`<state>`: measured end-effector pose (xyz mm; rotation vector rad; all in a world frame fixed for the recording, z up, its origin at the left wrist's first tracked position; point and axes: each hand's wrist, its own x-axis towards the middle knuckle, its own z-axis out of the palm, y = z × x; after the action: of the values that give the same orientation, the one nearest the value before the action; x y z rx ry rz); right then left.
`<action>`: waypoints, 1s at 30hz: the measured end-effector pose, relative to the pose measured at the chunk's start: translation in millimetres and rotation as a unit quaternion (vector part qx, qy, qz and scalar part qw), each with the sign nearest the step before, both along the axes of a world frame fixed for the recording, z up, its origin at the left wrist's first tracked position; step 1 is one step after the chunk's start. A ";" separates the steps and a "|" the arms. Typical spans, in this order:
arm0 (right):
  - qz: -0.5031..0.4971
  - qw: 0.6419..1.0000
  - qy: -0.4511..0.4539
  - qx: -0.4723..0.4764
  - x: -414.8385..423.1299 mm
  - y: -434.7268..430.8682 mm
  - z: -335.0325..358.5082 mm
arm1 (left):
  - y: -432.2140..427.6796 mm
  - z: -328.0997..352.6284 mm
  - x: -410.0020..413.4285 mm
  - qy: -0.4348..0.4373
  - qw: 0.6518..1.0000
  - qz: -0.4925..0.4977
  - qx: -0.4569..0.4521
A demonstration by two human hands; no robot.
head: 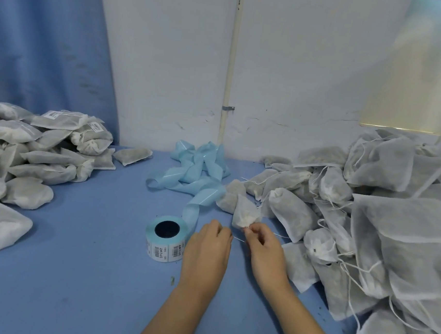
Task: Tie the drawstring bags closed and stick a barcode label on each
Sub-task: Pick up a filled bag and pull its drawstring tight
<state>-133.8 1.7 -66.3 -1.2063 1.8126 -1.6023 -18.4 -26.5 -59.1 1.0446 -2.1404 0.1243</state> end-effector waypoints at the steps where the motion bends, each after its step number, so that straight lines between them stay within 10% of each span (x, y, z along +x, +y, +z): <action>1: -0.011 0.999 0.037 0.000 1.1 0.4 -2.3 | 1.0 -0.3 0.0 0.006 1.000 -0.003 0.014; 14: -0.061 0.914 0.394 0.071 13.4 8.5 -2.1 | 5.8 -3.6 -1.6 0.029 0.992 -0.090 0.081; 30: -0.063 0.942 0.318 -0.089 17.3 14.4 -1.3 | -3.7 -17.0 -4.1 0.200 0.931 -0.200 0.232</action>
<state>-116.5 16.2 -67.7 -1.8942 2.1883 -1.5833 -22.5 -30.3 -76.1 0.7693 -1.9873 -0.7582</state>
